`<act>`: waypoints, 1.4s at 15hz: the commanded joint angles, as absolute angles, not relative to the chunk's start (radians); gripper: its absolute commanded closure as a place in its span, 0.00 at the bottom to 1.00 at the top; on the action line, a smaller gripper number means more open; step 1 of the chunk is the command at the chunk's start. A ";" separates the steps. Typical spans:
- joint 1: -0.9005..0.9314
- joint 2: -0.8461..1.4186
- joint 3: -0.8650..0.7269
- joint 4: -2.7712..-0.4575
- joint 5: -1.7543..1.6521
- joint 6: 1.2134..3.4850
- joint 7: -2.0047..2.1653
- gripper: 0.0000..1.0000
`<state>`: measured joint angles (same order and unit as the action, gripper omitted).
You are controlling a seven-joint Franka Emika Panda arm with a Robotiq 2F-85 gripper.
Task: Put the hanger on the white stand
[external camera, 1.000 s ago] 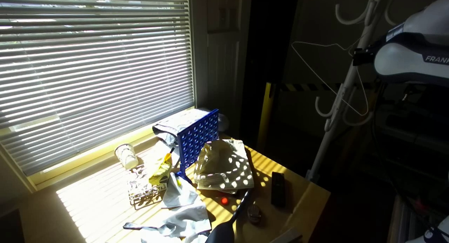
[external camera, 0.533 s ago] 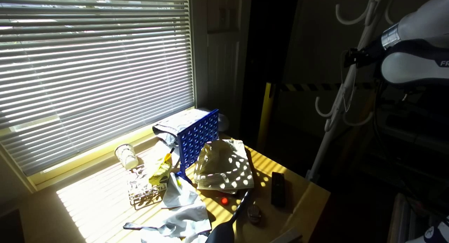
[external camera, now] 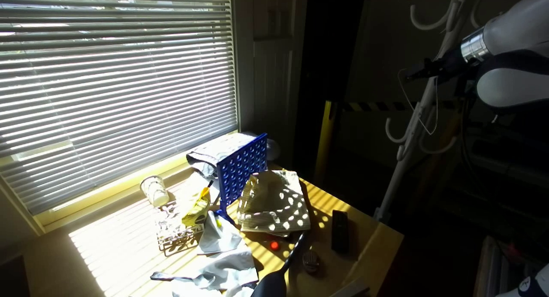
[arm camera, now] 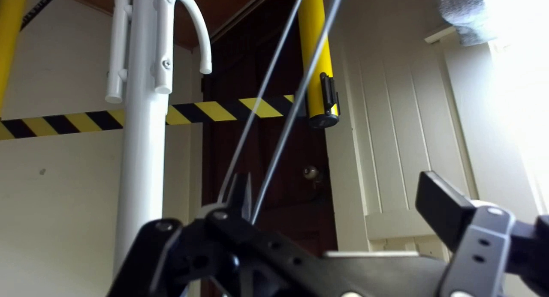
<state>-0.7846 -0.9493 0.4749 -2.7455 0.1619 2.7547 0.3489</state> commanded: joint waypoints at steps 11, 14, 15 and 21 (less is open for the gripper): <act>-0.700 -0.943 0.362 -2.732 -0.005 2.650 0.449 0.00; -0.695 -0.960 0.341 -2.731 -0.011 2.615 0.463 0.00; -0.700 -0.966 0.342 -2.729 -0.014 2.598 0.476 0.00; -0.696 -0.989 0.331 -2.711 -0.030 2.485 0.530 0.00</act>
